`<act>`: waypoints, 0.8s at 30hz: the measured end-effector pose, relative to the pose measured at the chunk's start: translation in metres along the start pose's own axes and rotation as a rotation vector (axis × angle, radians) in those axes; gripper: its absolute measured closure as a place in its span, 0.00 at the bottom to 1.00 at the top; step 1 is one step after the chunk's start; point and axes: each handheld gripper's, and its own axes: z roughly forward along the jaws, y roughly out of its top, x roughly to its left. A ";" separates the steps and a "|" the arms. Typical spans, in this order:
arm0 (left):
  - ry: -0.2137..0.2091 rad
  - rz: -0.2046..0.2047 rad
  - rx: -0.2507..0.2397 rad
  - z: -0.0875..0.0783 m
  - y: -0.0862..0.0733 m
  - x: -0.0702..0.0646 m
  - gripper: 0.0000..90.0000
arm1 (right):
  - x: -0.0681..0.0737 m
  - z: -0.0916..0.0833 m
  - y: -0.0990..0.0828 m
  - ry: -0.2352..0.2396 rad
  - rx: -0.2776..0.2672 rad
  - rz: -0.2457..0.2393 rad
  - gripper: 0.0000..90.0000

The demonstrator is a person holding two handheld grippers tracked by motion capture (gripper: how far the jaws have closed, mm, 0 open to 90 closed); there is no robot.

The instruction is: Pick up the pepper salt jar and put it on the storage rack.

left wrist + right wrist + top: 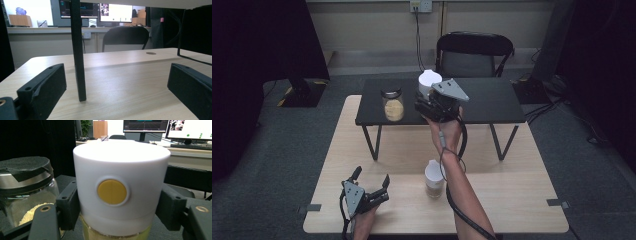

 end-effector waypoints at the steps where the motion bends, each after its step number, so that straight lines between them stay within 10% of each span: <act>1: 0.000 0.000 0.000 0.000 0.000 0.000 0.02 | 0.000 0.000 0.000 0.001 -0.001 -0.002 0.32; 15: -0.004 0.000 0.000 0.000 0.000 0.000 0.01 | -0.004 0.000 -0.002 -0.021 -0.075 -0.009 0.00; 24: -0.004 0.000 0.000 0.000 0.000 0.000 0.01 | -0.010 -0.001 -0.005 0.001 -0.100 0.005 0.00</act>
